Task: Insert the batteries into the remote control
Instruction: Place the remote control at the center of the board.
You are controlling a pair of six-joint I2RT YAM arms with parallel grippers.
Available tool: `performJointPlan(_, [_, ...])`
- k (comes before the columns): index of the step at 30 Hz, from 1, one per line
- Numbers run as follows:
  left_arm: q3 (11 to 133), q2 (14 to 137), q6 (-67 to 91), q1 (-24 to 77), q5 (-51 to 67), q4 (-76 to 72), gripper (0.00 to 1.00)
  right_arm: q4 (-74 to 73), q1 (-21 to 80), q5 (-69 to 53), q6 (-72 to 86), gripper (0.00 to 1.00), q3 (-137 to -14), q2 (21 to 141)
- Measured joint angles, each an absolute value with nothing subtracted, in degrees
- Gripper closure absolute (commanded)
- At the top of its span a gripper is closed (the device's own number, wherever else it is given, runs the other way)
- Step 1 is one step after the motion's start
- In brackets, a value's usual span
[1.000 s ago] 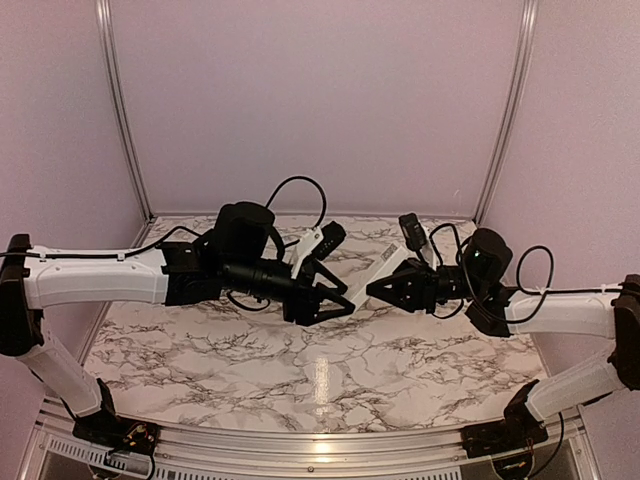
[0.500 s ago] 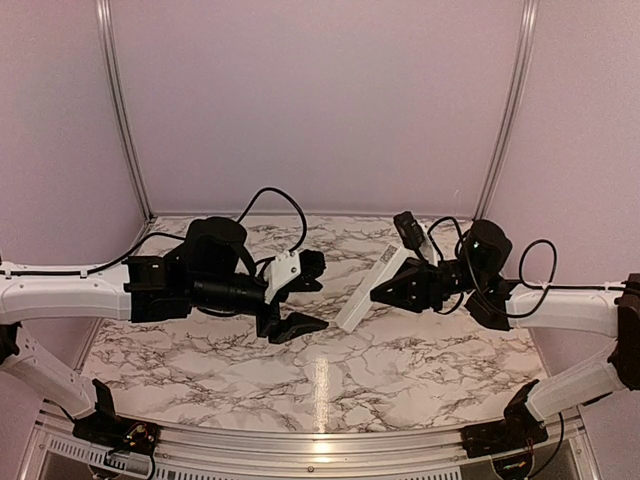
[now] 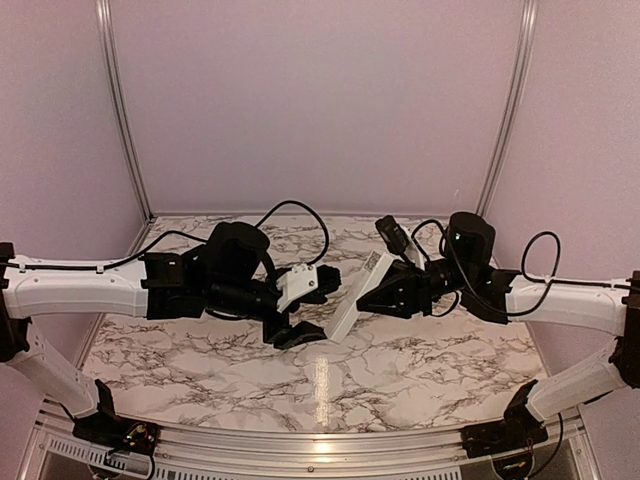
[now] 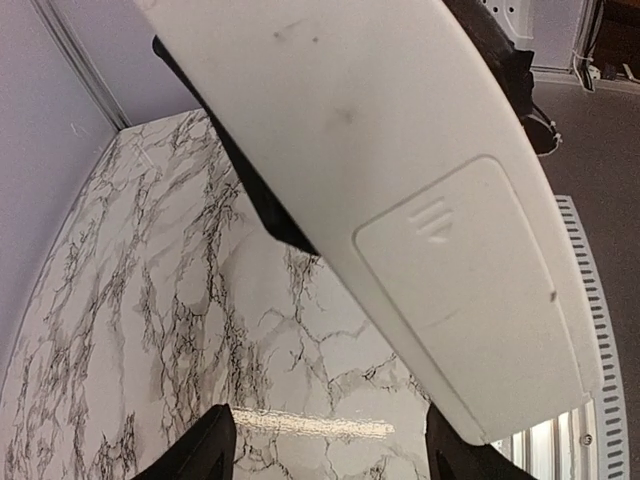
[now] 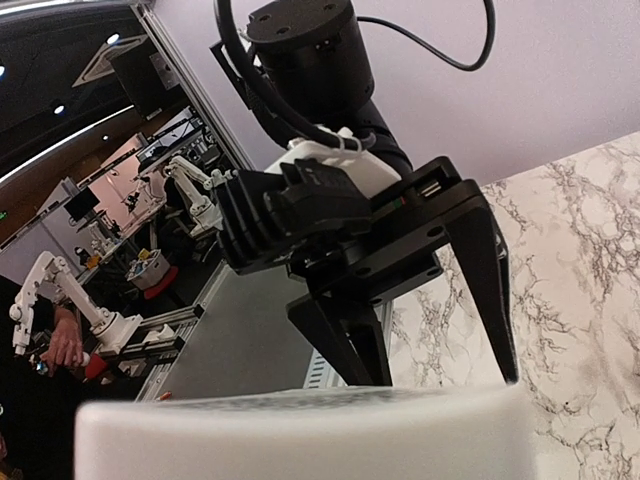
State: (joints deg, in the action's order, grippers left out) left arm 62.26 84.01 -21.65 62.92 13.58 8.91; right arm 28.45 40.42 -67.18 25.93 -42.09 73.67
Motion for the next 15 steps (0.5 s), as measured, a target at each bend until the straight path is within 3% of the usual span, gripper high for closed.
performJointPlan(15, [65.7,87.4,-18.3,62.9,15.0,15.6,0.36,17.1,41.9,-64.2,16.2,1.0,-44.4,73.6])
